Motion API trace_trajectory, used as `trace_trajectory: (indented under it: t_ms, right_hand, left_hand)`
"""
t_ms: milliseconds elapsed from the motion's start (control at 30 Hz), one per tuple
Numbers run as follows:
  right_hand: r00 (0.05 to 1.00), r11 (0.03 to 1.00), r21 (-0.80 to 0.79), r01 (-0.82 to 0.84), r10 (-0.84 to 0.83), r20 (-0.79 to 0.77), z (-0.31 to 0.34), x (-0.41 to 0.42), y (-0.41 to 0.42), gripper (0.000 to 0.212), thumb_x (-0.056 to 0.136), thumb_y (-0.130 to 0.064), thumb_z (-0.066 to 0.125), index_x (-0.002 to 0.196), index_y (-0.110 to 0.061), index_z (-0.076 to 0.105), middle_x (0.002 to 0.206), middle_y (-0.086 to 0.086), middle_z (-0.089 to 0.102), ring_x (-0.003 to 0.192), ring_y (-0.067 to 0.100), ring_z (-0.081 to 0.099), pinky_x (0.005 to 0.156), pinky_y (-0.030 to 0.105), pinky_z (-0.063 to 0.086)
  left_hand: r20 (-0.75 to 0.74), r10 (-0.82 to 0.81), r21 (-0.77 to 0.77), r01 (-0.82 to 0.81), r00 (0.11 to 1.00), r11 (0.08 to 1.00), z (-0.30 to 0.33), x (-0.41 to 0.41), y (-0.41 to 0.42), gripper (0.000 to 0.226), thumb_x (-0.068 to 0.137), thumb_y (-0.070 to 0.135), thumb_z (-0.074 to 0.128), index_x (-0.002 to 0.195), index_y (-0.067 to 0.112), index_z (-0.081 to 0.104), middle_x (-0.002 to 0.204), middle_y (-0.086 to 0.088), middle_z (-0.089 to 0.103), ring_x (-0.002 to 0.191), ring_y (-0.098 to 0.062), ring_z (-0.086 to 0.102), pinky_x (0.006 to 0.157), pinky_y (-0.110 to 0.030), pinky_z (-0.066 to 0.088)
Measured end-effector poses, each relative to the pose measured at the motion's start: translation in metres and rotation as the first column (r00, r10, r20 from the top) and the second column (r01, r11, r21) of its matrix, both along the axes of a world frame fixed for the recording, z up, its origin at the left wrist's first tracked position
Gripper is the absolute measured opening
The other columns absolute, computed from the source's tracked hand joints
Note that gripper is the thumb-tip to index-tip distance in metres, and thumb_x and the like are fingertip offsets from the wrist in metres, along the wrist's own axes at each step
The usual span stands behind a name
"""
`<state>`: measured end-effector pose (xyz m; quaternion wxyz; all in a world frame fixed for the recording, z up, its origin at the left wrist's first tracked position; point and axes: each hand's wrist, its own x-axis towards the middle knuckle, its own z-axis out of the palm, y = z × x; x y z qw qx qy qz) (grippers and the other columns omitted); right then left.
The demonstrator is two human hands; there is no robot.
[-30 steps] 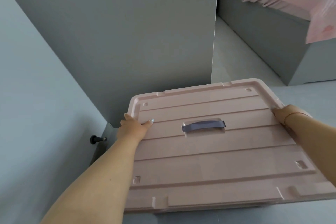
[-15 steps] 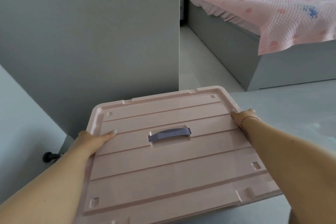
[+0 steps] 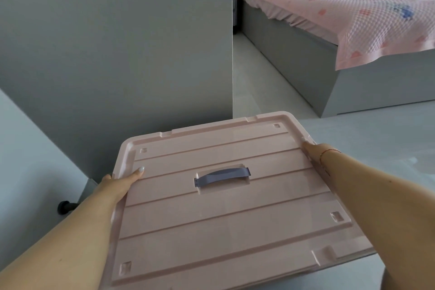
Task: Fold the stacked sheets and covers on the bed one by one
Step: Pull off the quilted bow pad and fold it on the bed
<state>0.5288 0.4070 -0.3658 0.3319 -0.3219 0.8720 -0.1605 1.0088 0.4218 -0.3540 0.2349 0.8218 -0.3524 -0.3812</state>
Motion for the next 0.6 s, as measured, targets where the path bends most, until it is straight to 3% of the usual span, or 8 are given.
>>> trace_trajectory:
  t_ms: [67,167,267,367,433,500,533,600]
  right_hand:
    - [1.000,1.000,-0.005,-0.003,0.003,0.028,0.002,-0.002,0.001,0.070,0.095,-0.057,0.035,0.129,0.002,0.049,0.118,0.018,0.054,0.110,0.034,0.050,0.095,0.037,0.035]
    - [0.998,1.000,-0.002,-0.010,0.010,0.055,0.001,-0.004,0.000,0.073,0.093,-0.058,0.040,0.134,0.001,0.046,0.133,0.020,0.050,0.121,0.035,0.048,0.099,0.039,0.034]
    - [0.992,1.000,0.017,0.010,-0.013,0.129,0.000,-0.007,-0.001,0.077,0.089,-0.062,0.044,0.137,-0.001,0.044,0.138,0.019,0.047,0.124,0.036,0.046,0.106,0.041,0.033]
    - [0.983,0.999,0.012,0.040,-0.042,0.177,0.000,-0.011,0.000,0.079,0.089,-0.060,0.049,0.141,-0.002,0.036,0.142,0.019,0.041,0.128,0.037,0.042,0.104,0.043,0.032]
    - [0.989,0.999,0.014,0.042,-0.044,0.142,-0.001,-0.012,0.001,0.081,0.086,-0.061,0.052,0.140,-0.002,0.039,0.138,0.019,0.045,0.123,0.037,0.046,0.100,0.042,0.035]
    - [0.996,0.997,-0.017,0.078,-0.077,0.041,-0.001,-0.010,0.004,0.085,0.077,-0.071,0.054,0.129,-0.003,0.052,0.116,0.016,0.056,0.102,0.034,0.056,0.090,0.038,0.042]
    - [0.993,0.993,-0.036,0.113,-0.115,-0.039,-0.003,-0.010,0.005,0.089,0.069,-0.077,0.055,0.120,-0.005,0.058,0.103,0.015,0.059,0.092,0.032,0.058,0.084,0.036,0.046]
    - [0.963,0.979,-0.091,0.184,-0.198,-0.183,-0.004,-0.007,0.009,0.092,0.058,-0.082,0.057,0.110,-0.006,0.059,0.099,0.014,0.060,0.093,0.032,0.059,0.081,0.035,0.048]
  left_hand:
    - [-0.040,0.034,0.006,-0.034,0.999,0.999,0.001,-0.001,0.001,0.129,0.047,0.073,0.081,0.146,0.006,0.032,0.145,-0.015,0.044,0.127,-0.040,0.046,0.106,-0.051,0.039]
    - [-0.123,0.054,-0.018,-0.057,0.991,0.998,0.000,-0.001,-0.001,0.118,0.054,0.064,0.082,0.143,0.002,0.036,0.146,-0.017,0.043,0.130,-0.039,0.043,0.109,-0.050,0.036]
    - [-0.171,0.054,-0.009,-0.056,0.984,0.998,0.003,-0.005,-0.002,0.114,0.065,0.056,0.080,0.149,0.002,0.025,0.154,-0.016,0.032,0.139,-0.037,0.033,0.114,-0.049,0.028]
    - [-0.256,-0.024,-0.015,0.021,0.966,1.000,0.019,-0.018,0.003,0.095,0.085,0.043,0.069,0.152,0.002,0.016,0.160,-0.015,0.016,0.147,-0.031,0.018,0.118,-0.044,0.015]
    - [-0.259,-0.058,-0.022,0.054,0.964,0.998,0.045,-0.038,0.018,0.087,0.089,0.038,0.065,0.152,0.002,0.016,0.160,-0.015,0.015,0.147,-0.029,0.015,0.118,-0.042,0.013]
    - [-0.220,-0.006,0.011,0.009,0.975,1.000,0.026,-0.023,0.006,0.091,0.087,0.040,0.067,0.151,0.001,0.016,0.159,-0.016,0.017,0.146,-0.031,0.018,0.117,-0.042,0.015]
    - [-0.183,0.046,0.029,-0.042,0.982,0.999,0.015,-0.015,0.001,0.101,0.080,0.047,0.072,0.151,0.001,0.016,0.159,-0.015,0.019,0.145,-0.032,0.021,0.117,-0.044,0.018]
    - [-0.069,0.098,0.063,-0.094,0.993,0.994,0.011,-0.011,0.002,0.128,0.055,0.071,0.077,0.149,0.003,0.024,0.153,-0.016,0.033,0.138,-0.038,0.033,0.113,-0.049,0.030]
